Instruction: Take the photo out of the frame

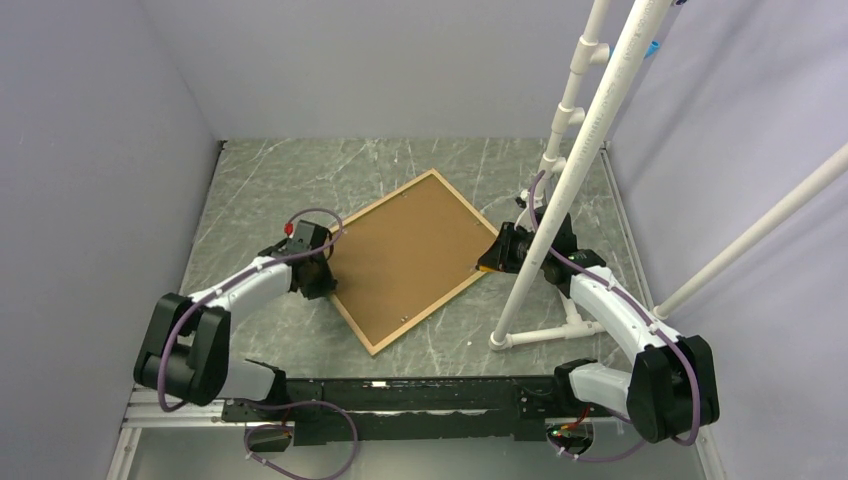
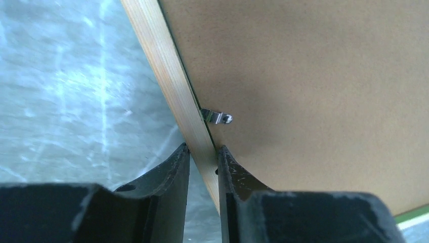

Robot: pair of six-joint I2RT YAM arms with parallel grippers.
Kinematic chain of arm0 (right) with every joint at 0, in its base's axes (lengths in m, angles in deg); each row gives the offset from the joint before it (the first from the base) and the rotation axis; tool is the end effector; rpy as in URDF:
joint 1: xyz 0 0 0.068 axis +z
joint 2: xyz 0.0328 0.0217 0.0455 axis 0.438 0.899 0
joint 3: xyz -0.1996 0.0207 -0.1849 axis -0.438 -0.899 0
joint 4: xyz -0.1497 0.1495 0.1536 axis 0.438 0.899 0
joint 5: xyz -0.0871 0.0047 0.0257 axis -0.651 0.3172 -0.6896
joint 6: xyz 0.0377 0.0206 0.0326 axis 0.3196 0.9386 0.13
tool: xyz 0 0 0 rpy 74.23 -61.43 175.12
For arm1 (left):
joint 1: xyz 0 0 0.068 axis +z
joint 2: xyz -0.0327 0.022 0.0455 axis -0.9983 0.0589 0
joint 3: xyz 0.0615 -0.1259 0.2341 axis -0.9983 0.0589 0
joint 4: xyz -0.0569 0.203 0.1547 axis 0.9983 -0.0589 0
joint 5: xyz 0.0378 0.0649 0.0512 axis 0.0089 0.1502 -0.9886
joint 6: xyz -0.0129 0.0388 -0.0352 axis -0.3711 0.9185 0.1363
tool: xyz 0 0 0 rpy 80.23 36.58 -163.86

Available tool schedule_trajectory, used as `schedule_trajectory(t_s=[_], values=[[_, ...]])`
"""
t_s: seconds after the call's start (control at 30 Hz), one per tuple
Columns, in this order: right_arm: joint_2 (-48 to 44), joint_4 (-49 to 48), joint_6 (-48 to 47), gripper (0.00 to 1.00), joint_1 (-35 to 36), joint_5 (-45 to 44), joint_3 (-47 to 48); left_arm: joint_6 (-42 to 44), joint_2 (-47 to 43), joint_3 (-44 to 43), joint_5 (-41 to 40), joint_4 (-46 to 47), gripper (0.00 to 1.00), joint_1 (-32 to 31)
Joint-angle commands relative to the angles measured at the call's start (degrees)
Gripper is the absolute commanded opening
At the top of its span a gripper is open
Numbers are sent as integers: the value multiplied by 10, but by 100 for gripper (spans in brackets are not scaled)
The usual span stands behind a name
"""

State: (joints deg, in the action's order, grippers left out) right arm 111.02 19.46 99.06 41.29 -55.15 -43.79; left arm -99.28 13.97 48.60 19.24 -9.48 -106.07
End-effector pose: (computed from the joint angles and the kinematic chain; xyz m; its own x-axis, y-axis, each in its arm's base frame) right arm 0.2297 0.0781 0.2325 -0.8013 0.1863 -0.5685 -0.2207 0.7912 0.5703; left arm 0.2240 -0.0752 0.1667 -0.8157 -0.4256 -0.3919 -0.3582 0.9034 -0.2355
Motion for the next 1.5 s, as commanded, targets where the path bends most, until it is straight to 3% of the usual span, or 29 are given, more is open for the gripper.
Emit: schedule_trajectory(t_s=[0.0,0.2,0.3,0.33,0.43,0.57,0.67,0.77,0.9,1.07,1.2,1.47], values=[[3,-6,-6,0,1,-11,30,99,51,-56,-40,-73,0,39],[1,-15,4,0,1,-21,40,157,80,-92,-47,-89,2,68],[-1,-23,13,0,0,-25,39,156,53,-86,-31,-71,48,75],[1,-22,13,0,1,-24,40,155,40,-81,-26,-62,58,75],[7,-27,14,0,0,-19,34,159,-1,-70,-28,-50,74,75],[7,-31,14,0,0,-26,26,153,-48,-75,1,-72,85,74],[7,-25,15,0,-2,-56,27,126,-102,-40,109,-32,84,54],[15,-21,21,0,-7,-81,35,80,-146,-2,167,36,81,-8],[40,-26,39,0,-13,-140,51,26,-138,1,162,104,78,-138],[106,-47,53,0,-31,-156,86,14,-34,-43,131,142,77,-275],[160,-39,35,0,-33,-154,144,19,42,-66,138,165,77,-312],[260,-2,12,0,-32,-131,234,-11,116,-32,163,213,78,-313]])
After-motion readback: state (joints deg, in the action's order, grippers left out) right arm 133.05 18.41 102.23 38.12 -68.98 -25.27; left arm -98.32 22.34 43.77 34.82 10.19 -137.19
